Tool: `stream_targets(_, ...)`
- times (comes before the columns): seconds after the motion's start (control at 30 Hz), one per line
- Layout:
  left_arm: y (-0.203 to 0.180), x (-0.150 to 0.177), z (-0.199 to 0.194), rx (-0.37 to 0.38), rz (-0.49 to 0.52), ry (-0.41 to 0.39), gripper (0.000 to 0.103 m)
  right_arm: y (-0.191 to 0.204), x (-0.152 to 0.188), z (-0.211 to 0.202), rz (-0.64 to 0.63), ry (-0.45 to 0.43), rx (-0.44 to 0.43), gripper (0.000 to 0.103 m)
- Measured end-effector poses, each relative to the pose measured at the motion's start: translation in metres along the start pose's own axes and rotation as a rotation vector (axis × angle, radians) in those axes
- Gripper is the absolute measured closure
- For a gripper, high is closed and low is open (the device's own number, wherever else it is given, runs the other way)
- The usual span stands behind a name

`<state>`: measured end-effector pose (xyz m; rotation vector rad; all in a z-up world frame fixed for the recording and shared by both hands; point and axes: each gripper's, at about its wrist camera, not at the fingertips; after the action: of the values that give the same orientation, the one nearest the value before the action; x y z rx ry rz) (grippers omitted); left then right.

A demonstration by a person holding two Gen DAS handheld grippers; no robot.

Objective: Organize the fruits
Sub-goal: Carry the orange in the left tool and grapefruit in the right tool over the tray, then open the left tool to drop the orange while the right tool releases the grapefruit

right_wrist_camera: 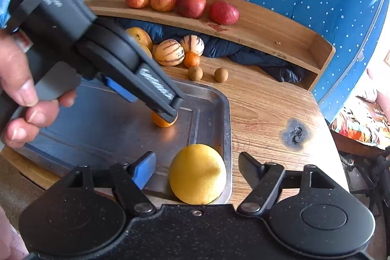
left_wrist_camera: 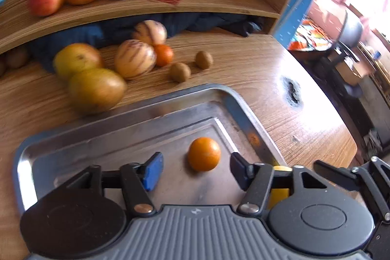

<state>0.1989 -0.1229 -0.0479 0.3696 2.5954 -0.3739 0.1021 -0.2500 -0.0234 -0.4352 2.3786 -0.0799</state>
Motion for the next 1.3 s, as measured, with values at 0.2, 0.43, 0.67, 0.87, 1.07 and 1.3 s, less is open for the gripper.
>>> stream_targets(0.2,0.014,0.025,-0.032,-0.112,-0.071,-0.039,0.007,-0.003,0.01,-0.014,-0.005,-0.01,-0.027,0.003)
stream_targets(0.43,0.024,0.066,-0.073,-0.206,-0.071,-0.046,0.001,-0.003,0.023,-0.032,0.016,-0.029,-0.069,0.001)
stream_targets(0.67,0.028,0.082,-0.089,-0.262,-0.104,-0.014,0.001,0.0,0.027,-0.032,0.048,-0.007,-0.138,0.001)
stream_targets(0.87,0.036,0.078,-0.089,-0.311,-0.113,0.02,0.001,-0.002,0.02,-0.03,0.042,-0.024,-0.148,0.001)
stream_targets(1.07,0.046,0.068,-0.086,-0.313,-0.127,0.02,0.001,-0.005,0.007,-0.022,0.04,-0.041,-0.14,0.001)
stream_targets(1.3,0.063,0.046,-0.082,-0.318,-0.127,0.01,0.001,-0.004,-0.014,-0.005,0.03,-0.053,-0.143,0.001)
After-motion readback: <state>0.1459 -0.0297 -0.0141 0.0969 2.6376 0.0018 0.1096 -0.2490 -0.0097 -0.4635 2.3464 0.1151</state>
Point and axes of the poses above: each gripper's, at about its wrist camera, not at the fingertips, and z roughly the way its jaws point, y to its left, x to its underside, and after that the axes turned 1 degree about -x, right-handed
